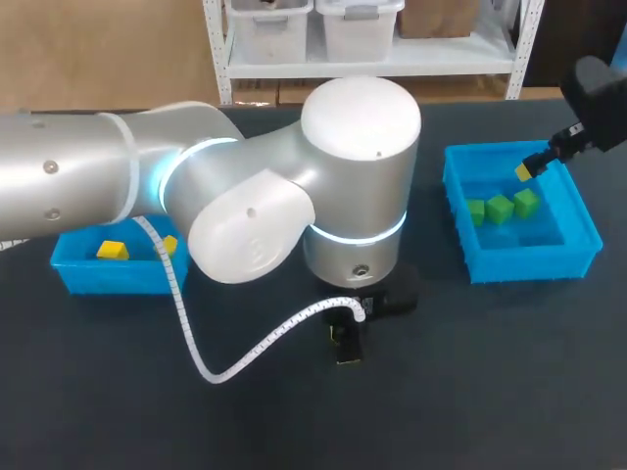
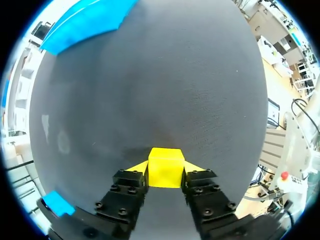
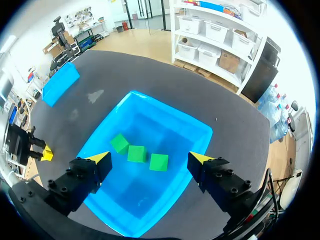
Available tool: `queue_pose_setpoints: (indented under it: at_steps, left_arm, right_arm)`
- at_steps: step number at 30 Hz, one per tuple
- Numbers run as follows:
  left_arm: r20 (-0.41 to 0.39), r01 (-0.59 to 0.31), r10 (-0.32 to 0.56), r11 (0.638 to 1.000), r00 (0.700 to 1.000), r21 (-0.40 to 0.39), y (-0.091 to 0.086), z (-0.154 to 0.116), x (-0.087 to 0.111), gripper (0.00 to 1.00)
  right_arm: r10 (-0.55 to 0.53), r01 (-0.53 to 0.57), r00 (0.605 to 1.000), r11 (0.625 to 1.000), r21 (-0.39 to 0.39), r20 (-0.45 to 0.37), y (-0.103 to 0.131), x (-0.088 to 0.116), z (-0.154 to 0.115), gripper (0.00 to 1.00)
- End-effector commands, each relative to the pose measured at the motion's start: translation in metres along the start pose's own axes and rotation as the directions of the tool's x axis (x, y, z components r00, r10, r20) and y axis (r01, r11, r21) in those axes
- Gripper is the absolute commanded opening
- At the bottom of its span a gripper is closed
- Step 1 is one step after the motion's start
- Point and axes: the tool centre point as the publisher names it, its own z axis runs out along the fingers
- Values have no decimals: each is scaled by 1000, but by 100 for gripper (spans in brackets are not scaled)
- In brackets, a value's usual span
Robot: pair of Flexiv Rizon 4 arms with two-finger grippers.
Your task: Put the green cubes in the right bin and the yellow cubes in the left bin.
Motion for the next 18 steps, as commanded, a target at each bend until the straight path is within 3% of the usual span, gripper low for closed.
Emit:
queue_pose_setpoints:
  at_steps: [1, 6, 10, 18]
  left_arm:
    - [30, 20, -20, 1000, 999, 4, 8, -9, 10, 0]
    - [109, 79, -78, 997, 991, 0, 34, -39, 19, 0]
    - [192, 173, -170, 985, 967, 3, 64, -70, 41, 0]
    - [296, 392, -374, 920, 879, -2, 128, -114, 121, 0]
  right_arm:
    - [0, 0, 1000, 1000, 1, 2, 0, 1, 0, 100]
    - [0, 0, 1000, 1000, 1, 2, 0, 1, 0, 100]
    - [0, 0, 1000, 1000, 1, 2, 0, 1, 0, 100]
    - [0, 0, 1000, 1000, 1, 2, 0, 1, 0, 100]
